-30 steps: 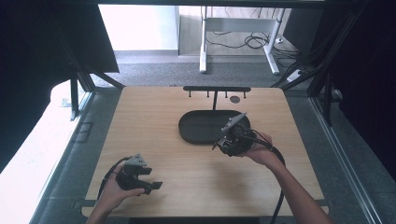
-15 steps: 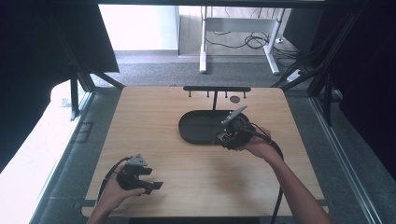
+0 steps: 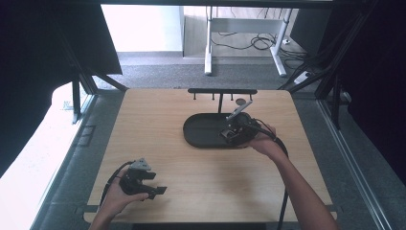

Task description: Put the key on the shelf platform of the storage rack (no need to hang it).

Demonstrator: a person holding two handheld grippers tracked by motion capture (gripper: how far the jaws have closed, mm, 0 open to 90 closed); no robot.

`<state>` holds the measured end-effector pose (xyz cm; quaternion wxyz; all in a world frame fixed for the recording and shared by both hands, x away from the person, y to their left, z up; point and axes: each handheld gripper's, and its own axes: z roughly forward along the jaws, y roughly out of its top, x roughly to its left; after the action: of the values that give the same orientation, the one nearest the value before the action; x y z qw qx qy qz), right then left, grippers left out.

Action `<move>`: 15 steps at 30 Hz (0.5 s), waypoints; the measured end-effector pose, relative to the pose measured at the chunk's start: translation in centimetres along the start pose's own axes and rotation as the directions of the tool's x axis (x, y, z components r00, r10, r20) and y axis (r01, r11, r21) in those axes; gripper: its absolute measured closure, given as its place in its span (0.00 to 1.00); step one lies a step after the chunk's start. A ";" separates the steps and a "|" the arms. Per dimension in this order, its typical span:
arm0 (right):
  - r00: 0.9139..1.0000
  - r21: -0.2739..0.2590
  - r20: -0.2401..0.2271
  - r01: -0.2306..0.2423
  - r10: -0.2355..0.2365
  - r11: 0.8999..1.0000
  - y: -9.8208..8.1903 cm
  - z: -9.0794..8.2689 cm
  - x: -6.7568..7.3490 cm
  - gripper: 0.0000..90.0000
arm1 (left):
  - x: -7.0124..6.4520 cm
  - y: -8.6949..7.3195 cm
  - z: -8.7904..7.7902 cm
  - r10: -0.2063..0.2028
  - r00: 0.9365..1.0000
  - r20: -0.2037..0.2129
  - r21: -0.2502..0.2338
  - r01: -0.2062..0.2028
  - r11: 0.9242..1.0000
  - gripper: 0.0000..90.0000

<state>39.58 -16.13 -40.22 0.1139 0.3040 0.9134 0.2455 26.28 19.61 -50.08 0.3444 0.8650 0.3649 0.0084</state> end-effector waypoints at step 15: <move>0.999 -0.001 0.014 -0.051 0.051 0.999 1.1 0.9 -2.3 0.55 | 0.1 -0.1 -0.2 0.001 1.000 -0.006 -0.002 -0.001 1.000 0.29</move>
<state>42.26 -16.37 -40.26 0.1141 0.3289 0.9045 0.2463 26.29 19.87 -49.96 0.3440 0.8649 0.3654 0.0114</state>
